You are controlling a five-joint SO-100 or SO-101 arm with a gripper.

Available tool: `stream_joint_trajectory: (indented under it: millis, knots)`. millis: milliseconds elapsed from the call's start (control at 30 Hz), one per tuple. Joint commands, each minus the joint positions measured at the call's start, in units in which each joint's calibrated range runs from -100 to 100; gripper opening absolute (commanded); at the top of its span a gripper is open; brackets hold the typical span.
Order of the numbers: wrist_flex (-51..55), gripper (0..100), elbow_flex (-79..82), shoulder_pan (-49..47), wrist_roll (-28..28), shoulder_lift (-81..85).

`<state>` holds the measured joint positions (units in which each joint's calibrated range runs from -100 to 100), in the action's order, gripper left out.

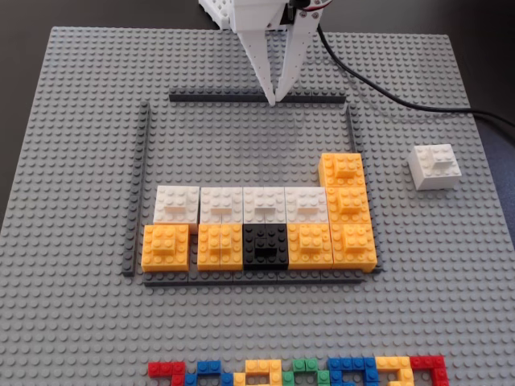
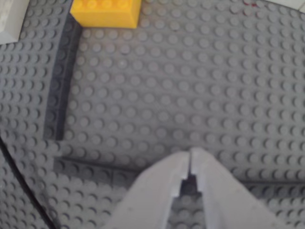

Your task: Grab the cube and place it into the grid

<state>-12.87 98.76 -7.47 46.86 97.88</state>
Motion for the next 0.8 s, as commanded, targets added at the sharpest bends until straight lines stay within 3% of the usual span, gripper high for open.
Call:
stream_joint_trajectory:
  millis: [0, 500, 767]
  knots:
    - [0.8, 0, -3.48, -1.4, -0.15, 1.86]
    - [2.42, 0, -29.39, -6.56, -1.66, -18.17]
    - [5.83, 0, -47.16, -10.76, -7.52, -34.34]
